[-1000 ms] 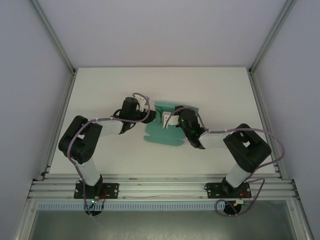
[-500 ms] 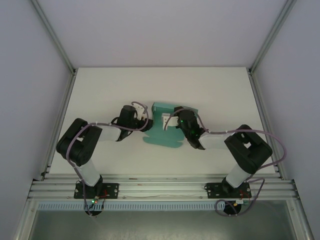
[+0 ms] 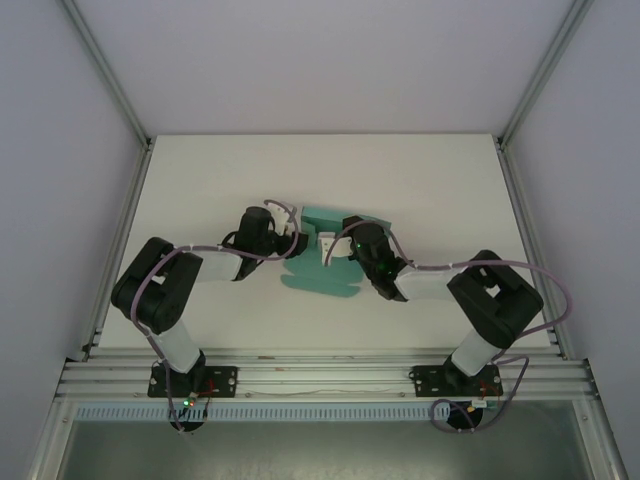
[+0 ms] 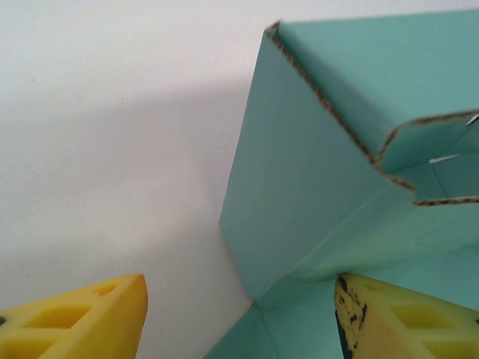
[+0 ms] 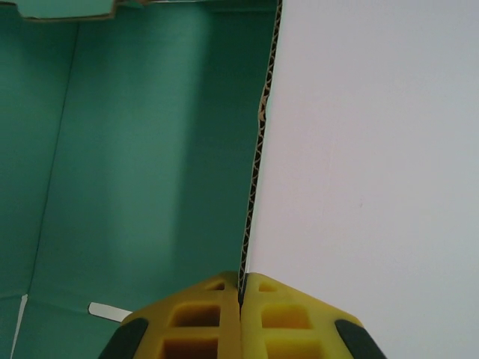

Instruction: Assemble paper box

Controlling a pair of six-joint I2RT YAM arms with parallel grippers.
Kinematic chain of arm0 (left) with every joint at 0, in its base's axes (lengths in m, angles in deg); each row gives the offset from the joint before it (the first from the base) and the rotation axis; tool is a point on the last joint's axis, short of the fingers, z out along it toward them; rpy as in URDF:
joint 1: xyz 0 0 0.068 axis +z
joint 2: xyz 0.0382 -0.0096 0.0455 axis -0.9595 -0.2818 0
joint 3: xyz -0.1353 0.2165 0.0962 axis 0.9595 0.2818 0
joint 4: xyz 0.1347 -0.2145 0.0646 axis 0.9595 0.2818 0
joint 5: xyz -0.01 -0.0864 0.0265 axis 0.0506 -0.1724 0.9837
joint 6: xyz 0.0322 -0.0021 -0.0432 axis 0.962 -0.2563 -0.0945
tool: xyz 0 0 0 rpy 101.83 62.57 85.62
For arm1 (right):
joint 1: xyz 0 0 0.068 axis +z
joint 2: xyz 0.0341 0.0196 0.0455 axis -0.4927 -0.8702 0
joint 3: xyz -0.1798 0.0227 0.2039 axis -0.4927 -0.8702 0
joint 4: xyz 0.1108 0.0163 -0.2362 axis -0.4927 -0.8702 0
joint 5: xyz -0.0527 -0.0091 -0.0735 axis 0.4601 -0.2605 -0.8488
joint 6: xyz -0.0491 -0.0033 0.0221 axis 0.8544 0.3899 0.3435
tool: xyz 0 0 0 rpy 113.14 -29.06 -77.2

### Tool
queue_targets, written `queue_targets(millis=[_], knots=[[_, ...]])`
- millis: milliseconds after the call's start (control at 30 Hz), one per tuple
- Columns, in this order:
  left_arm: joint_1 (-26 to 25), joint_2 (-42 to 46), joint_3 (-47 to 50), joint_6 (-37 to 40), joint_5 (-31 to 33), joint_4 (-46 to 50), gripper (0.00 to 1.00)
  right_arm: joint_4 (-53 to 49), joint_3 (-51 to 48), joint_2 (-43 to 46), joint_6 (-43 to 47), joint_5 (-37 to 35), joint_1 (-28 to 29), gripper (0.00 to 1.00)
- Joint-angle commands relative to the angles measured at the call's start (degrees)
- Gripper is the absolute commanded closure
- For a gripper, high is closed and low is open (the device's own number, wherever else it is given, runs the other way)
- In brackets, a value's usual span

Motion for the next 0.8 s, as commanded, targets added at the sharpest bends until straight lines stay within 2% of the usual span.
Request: queue_targets(millis=[0,167,267,333,433,600,700,733,767], knots=[[-0.27,-1.61,-3.45,0.96,-0.67,-6.03,0.35,-4.47,0.05,-2.52,1.24,0.34,0.52,1.0],[-0.22,-4.94,-7.56,1.96,-3.52,-3.7,0.38,-4.63,1.4,-3.14,-1.86,2.03,1.13,1.0],[-0.3,-5.78,-8.84,2.92,-2.59,-1.77,0.51,-6.07,2.03,-3.4,-1.84,2.27,1.27,1.0],[-0.26,-6.13,-8.37,3.03,-2.09,-2.75,0.56,-5.77,1.99,-3.54,-2.03,2.09,1.27,1.0],[-0.3,-6.55,-7.92,2.86,-1.14,-2.76,0.72,-6.81,2.21,-3.0,-3.38,1.96,1.27,1.0],[-0.56,-6.68,-5.84,1.64,4.04,-3.85,0.98,-8.61,2.59,-0.94,-8.81,0.64,1.27,1.0],[-1.29,-6.6,-3.57,1.92,7.95,-5.89,1.0,-10.16,2.34,1.13,-15.24,0.09,1.39,1.0],[-1.45,-6.51,-3.12,2.04,8.83,-6.34,1.0,-11.38,2.39,2.02,-17.56,0.09,1.44,0.94],[-1.72,-6.42,-2.88,2.53,9.02,-6.62,1.0,-12.52,2.39,3.09,-21.03,0.19,1.41,0.8]])
